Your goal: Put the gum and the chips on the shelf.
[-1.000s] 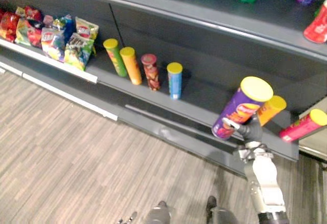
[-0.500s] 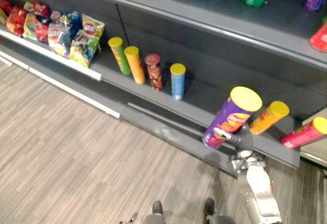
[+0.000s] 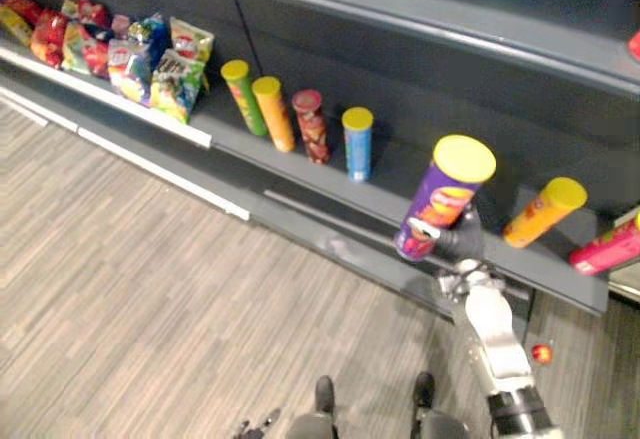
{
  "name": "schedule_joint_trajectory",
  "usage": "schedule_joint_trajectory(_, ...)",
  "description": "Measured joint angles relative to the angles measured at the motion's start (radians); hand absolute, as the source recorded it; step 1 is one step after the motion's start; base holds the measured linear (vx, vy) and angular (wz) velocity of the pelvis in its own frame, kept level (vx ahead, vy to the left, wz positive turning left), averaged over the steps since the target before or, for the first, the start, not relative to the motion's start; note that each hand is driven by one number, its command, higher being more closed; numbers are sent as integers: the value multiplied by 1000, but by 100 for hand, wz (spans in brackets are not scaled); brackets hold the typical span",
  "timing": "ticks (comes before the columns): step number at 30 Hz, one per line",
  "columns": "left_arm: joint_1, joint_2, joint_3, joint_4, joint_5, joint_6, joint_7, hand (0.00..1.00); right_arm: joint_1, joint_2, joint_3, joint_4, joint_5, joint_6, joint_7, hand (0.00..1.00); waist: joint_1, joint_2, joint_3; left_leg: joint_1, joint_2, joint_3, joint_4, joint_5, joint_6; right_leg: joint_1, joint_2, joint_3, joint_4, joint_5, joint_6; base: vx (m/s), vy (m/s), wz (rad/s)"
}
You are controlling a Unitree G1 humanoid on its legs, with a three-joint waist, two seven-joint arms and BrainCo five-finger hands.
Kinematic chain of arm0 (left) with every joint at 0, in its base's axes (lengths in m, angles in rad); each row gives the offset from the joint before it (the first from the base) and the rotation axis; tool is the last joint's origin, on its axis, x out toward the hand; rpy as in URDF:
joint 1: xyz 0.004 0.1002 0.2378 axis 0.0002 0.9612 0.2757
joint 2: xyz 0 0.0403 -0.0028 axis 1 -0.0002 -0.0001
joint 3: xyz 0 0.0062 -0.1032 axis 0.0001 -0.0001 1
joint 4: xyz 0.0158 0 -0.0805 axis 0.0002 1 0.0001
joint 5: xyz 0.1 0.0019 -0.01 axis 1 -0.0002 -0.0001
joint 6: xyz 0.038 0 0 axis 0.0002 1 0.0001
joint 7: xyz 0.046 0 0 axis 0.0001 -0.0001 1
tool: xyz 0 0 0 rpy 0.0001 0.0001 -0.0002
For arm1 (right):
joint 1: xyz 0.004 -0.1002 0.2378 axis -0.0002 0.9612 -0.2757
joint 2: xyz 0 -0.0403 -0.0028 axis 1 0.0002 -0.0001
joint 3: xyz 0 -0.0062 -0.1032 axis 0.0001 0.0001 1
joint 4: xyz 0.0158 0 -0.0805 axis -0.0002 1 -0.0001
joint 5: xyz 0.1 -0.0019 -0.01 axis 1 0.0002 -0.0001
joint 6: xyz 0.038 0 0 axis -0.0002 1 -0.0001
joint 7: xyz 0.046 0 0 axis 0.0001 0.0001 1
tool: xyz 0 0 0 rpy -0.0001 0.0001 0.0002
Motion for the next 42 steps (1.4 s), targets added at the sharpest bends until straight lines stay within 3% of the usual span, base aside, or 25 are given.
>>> schedule_joint_trajectory(4, -31, 1, -13, -10, -2, -4, 4, 0, -136, -6, -20, 60, -35, 3, -41, 100, 3, 14, 33, -66, -11, -26, -1, 26, 1, -54, -8, -21, 2, 13, 0, -91, 35, 18)
schedule_joint_trajectory(13, -68, 3, -116, -121, -14, -24, 25, 0, -449, -68, -156, 258, -80, 32, -171, 100, 41, 52, 161, -122, -11, -70, -22, 80, 4, -108, -7, -51, 19, 28, -9, -42, -2, 11)
schedule_joint_trajectory(24, -113, -1, -288, -322, -141, -72, 31, 0, -791, -190, -298, 468, -116, 52, -299, 100, 60, 104, 264, -190, -14, -103, -45, 121, 2, -173, -8, -82, 33, 34, -16, -6, -4, 7)
schedule_joint_trajectory(28, -118, 0, -320, -368, -179, -86, 31, 0, -840, -220, -312, 523, -128, 72, -339, 100, 63, 117, 271, -215, -15, -109, -61, 135, 3, -204, -8, -87, 34, 36, -16, 4, -4, 1)
schedule_joint_trajectory(30, -132, -1, -351, -387, -209, -86, 31, 0, -883, -239, -341, 573, -153, 88, -349, 100, 67, 137, 284, -223, -16, -114, -61, 137, 3, -208, -10, -91, 34, 37, -17, 13, -13, 5)
schedule_joint_trajectory(36, -147, -3, -395, -442, -249, -92, 32, 0, -929, -262, -350, 608, -153, 89, -376, 100, 85, 167, 297, -255, -15, -110, -66, 145, 1, -247, -9, -86, 35, 41, -19, 3, -7, -4)
schedule_joint_trajectory(42, -150, -21, -411, -462, -257, -93, 36, 0, -930, -263, -351, 659, -153, 90, -378, 100, 105, 174, 299, -266, -18, -101, -66, 148, -1, -268, -12, -75, 37, 41, -19, 6, -11, -4)
